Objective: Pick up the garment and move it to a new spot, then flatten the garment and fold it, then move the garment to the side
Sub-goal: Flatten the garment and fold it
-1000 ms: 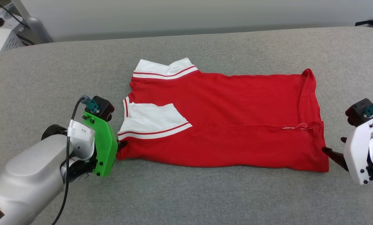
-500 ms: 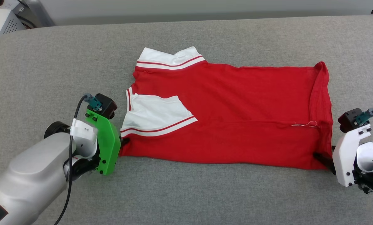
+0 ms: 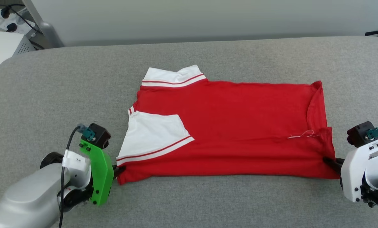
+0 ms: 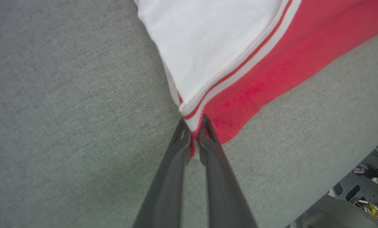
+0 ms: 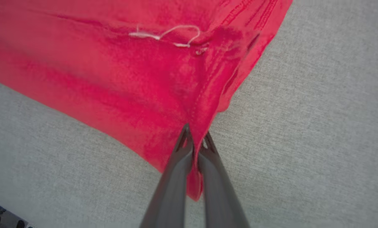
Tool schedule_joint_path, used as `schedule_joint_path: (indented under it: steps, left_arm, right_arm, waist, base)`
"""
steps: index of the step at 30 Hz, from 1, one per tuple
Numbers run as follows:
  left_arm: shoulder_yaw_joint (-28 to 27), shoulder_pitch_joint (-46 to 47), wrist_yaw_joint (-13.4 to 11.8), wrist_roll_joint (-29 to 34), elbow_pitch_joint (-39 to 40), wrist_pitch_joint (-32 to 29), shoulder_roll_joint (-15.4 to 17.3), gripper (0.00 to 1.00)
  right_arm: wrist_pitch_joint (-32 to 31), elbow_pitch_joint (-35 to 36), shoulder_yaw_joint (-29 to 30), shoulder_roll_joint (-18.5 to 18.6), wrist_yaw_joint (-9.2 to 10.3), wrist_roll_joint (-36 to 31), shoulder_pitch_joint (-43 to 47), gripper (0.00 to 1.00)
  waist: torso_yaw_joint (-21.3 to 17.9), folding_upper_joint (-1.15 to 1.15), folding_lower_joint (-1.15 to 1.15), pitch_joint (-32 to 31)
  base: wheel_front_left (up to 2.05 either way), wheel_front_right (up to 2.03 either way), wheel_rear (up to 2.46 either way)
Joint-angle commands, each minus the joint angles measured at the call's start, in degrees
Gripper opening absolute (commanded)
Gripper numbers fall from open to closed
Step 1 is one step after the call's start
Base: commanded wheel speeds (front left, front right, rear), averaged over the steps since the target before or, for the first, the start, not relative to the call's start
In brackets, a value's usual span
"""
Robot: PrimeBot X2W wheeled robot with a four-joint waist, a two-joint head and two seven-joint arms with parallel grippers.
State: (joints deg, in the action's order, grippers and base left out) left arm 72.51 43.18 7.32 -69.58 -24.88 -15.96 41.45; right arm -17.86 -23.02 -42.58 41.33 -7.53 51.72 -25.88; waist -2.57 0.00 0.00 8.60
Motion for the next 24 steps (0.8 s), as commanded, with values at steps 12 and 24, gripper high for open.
schedule_joint_path:
  steps: [12, 24]
  left_arm:
    - [0.30, -9.64, -3.98, -1.46, 9.47, 1.93, 6.82, 0.00]
    - [0.08, -9.76, -3.29, -1.29, 1.23, 2.65, 2.05, 0.38]
  right_arm:
    - [1.20, 9.73, 6.34, 5.18, 0.04, 1.47, 12.72, 0.00]
    - [1.50, 0.62, 8.71, -2.47, 0.04, -0.51, 12.28, 1.00]
  waist:
    - [0.27, 0.00, 0.00, -4.11]
    - [0.16, 0.00, 0.00, -1.22]
  base:
    - [0.00, 0.00, 0.00]
    - [0.00, 0.00, 0.00]
